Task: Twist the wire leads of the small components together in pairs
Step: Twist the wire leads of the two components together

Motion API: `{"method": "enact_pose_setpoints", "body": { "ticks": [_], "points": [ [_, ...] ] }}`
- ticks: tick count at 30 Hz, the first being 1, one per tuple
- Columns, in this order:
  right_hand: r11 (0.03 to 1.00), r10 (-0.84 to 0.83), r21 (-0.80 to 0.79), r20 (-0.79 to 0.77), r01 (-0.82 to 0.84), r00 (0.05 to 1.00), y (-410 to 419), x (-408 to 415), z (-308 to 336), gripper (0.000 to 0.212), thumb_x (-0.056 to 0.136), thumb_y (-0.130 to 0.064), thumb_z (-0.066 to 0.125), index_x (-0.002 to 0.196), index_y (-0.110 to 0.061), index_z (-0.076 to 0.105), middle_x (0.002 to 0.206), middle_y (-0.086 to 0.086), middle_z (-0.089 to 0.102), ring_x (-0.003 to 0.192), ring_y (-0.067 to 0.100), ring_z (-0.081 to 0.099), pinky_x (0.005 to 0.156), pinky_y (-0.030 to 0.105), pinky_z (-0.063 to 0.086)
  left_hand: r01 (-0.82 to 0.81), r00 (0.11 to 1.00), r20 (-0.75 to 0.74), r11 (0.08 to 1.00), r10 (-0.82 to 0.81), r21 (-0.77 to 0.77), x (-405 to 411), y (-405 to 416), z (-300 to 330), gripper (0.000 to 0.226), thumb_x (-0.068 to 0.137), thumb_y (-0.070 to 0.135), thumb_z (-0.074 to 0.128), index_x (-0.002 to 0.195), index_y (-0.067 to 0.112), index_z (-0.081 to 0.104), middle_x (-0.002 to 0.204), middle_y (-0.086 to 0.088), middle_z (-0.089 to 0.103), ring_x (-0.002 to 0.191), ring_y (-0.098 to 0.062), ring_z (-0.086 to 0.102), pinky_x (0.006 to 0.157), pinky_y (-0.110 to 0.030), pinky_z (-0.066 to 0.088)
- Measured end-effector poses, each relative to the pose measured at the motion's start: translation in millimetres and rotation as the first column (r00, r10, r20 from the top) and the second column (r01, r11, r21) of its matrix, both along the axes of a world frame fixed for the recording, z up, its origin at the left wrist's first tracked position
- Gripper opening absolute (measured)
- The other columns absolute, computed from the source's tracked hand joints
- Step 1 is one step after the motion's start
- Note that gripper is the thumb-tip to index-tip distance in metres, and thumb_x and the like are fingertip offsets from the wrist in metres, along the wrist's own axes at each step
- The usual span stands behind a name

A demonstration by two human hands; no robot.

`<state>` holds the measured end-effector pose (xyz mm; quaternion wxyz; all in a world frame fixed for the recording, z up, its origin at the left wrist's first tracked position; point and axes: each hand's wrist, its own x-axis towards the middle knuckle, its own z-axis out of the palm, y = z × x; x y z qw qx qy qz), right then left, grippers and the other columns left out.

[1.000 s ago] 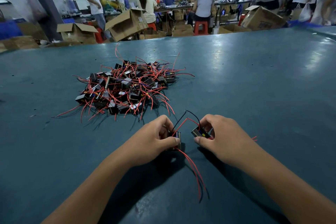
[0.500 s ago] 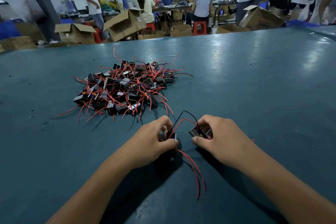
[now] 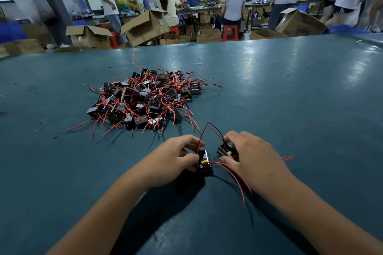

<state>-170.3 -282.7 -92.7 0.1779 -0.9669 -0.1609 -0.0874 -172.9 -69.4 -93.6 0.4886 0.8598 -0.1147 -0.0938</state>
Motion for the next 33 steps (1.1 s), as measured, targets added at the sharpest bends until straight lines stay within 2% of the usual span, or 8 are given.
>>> {"method": "enact_pose_setpoints", "body": {
  "ticks": [3,5,7,11,21,26,30,33],
  "points": [
    [1.000,0.022,-0.016,-0.027,-0.023,0.999,-0.2,1.5,-1.1,0.028,0.089,-0.048,0.060,0.109,-0.030,0.053,0.100,-0.006,0.055,0.097,0.018,0.055,0.081,0.033,0.048,0.141,0.990,-0.028,0.986,-0.139,0.088,-2.6,8.2,5.0,0.040,0.085,0.018,0.078,0.121,0.028,0.061,0.103,0.003,0.073,0.092,-0.013,0.071,0.088,-0.024,0.055],
    [1.000,0.027,0.006,-0.043,-0.027,0.999,-0.7,2.2,-0.8,0.028,0.089,-0.047,0.061,0.110,-0.031,0.055,0.100,-0.006,0.056,0.097,0.017,0.055,0.083,0.034,0.048,0.143,0.982,0.082,0.954,-0.169,0.263,-4.9,5.3,4.3,0.051,0.078,0.028,0.085,0.123,0.030,0.061,0.102,0.009,0.068,0.089,-0.002,0.065,0.082,-0.014,0.050],
    [0.998,0.044,0.047,-0.072,-0.041,0.996,-1.8,2.9,0.3,0.028,0.088,-0.046,0.063,0.111,-0.030,0.060,0.098,-0.006,0.057,0.095,0.015,0.056,0.084,0.031,0.047,0.080,0.965,0.208,0.935,-0.160,0.347,-5.2,-1.4,2.9,0.050,0.077,0.031,0.086,0.121,0.029,0.062,0.104,0.010,0.062,0.087,-0.002,0.061,0.082,-0.020,0.051],
    [0.979,0.108,0.187,-0.123,-0.084,0.986,-2.1,0.6,3.2,0.020,0.089,-0.042,0.065,0.102,-0.029,0.071,0.080,-0.014,0.057,0.079,0.004,0.054,0.066,0.009,0.039,0.061,0.961,0.242,0.955,-0.135,0.291,-4.2,-3.0,1.9,0.046,0.077,0.028,0.086,0.119,0.028,0.068,0.103,0.008,0.059,0.086,-0.006,0.061,0.085,-0.030,0.053],
    [0.960,0.080,0.279,-0.156,-0.034,0.984,-1.0,1.0,3.4,0.018,0.086,-0.039,0.071,0.098,-0.027,0.072,0.088,-0.012,0.069,0.082,0.002,0.062,0.076,0.021,0.049,0.064,0.945,0.291,0.956,-0.150,0.285,-3.3,-3.8,0.7,0.045,0.079,0.031,0.084,0.120,0.030,0.069,0.102,0.009,0.059,0.086,-0.006,0.060,0.084,-0.029,0.052],
    [0.892,0.063,0.450,-0.230,0.049,0.971,-2.2,3.4,3.2,0.013,0.085,-0.043,0.070,0.091,-0.032,0.071,0.081,-0.020,0.072,0.076,-0.007,0.064,0.065,0.010,0.046,-0.018,0.935,0.353,0.987,-0.040,0.160,-3.6,-10.8,-1.3,0.045,0.076,0.029,0.086,0.112,0.029,0.061,0.104,0.014,0.061,0.095,-0.002,0.061,0.084,-0.030,0.053],
    [0.803,0.068,0.582,-0.308,0.131,0.949,-0.8,3.9,2.8,0.008,0.086,-0.035,0.069,0.092,-0.031,0.070,0.085,-0.020,0.073,0.081,-0.005,0.067,0.077,0.021,0.052,-0.062,0.922,0.385,0.997,0.044,0.034,-2.0,-16.7,-3.7,0.045,0.076,0.022,0.086,0.113,0.024,0.059,0.105,0.010,0.063,0.097,-0.009,0.063,0.086,-0.031,0.054],
    [0.807,0.023,0.569,-0.300,0.159,0.954,-0.8,4.7,3.1,0.010,0.088,-0.029,0.069,0.098,-0.029,0.069,0.088,-0.016,0.073,0.084,-0.002,0.067,0.080,0.023,0.053,-0.038,0.911,0.409,0.999,0.048,-0.033,-2.3,-19.9,-4.1,0.043,0.076,0.017,0.085,0.111,0.022,0.061,0.105,0.007,0.063,0.096,-0.014,0.064,0.085,-0.031,0.055]
  ]
}}
